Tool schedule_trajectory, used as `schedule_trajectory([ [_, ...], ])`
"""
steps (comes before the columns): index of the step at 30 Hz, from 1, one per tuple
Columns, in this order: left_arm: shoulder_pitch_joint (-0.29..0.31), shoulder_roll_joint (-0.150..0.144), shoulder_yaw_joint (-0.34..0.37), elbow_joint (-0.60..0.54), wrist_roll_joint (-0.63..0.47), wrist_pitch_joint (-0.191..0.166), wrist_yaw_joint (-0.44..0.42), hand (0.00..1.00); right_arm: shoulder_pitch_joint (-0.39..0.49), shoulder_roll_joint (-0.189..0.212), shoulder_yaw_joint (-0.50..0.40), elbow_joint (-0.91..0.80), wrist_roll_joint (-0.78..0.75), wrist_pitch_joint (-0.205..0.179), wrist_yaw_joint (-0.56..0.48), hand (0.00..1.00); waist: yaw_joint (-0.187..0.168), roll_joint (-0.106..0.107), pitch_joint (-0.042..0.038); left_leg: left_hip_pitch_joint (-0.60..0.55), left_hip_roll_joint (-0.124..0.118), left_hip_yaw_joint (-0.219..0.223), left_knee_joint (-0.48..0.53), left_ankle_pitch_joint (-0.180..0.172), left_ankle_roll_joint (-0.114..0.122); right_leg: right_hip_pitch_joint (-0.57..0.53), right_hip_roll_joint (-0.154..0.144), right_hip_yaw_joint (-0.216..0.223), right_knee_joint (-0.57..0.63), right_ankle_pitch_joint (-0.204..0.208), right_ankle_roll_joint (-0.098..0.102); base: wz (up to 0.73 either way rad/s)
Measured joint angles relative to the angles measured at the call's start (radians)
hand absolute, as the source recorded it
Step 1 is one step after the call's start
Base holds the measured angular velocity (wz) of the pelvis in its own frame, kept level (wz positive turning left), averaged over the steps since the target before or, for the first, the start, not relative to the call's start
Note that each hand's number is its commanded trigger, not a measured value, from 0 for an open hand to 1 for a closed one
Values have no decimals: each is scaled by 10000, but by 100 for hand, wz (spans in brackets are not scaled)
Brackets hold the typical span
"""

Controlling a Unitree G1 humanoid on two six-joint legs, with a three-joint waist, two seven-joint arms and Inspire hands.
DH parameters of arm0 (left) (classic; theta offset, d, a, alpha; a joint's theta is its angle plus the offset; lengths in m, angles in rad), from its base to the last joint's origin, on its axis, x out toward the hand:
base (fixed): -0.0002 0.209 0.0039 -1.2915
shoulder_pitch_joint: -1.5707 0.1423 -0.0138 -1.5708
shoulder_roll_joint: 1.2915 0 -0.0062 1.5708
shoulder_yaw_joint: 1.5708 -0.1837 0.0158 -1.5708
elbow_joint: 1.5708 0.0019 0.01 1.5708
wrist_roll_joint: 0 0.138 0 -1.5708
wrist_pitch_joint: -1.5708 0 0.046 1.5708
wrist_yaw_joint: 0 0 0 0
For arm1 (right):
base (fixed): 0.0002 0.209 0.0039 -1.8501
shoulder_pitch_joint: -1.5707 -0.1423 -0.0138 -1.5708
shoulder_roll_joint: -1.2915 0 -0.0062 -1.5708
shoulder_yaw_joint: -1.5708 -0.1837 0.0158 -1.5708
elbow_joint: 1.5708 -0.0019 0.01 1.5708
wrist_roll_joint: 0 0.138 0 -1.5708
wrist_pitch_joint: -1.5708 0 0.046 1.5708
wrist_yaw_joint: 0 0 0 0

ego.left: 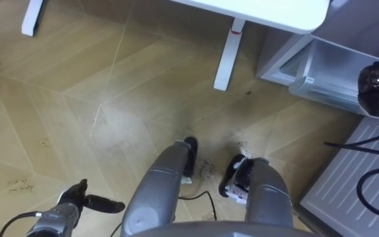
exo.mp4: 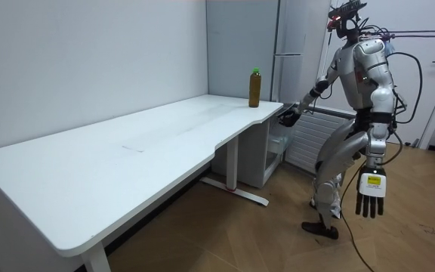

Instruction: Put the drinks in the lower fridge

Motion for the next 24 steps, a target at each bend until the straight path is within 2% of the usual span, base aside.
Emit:
schedule_trajectory([
  [16,2,1,-48,10,4,2,-108,0,-1,1,-7,0,-100,2,61,0,-20,-4,2,5,-2,17,-32,0,1,-26,7,57,-12,1,0,0],
  [24,23,78,9,-8,-93,-30,-78,0,-1,-164,36,-10,-2021,1,-96,0,-138,1,-1,6,7,30,-98,1,1,-4,13,4,-113,13,0,0],
])
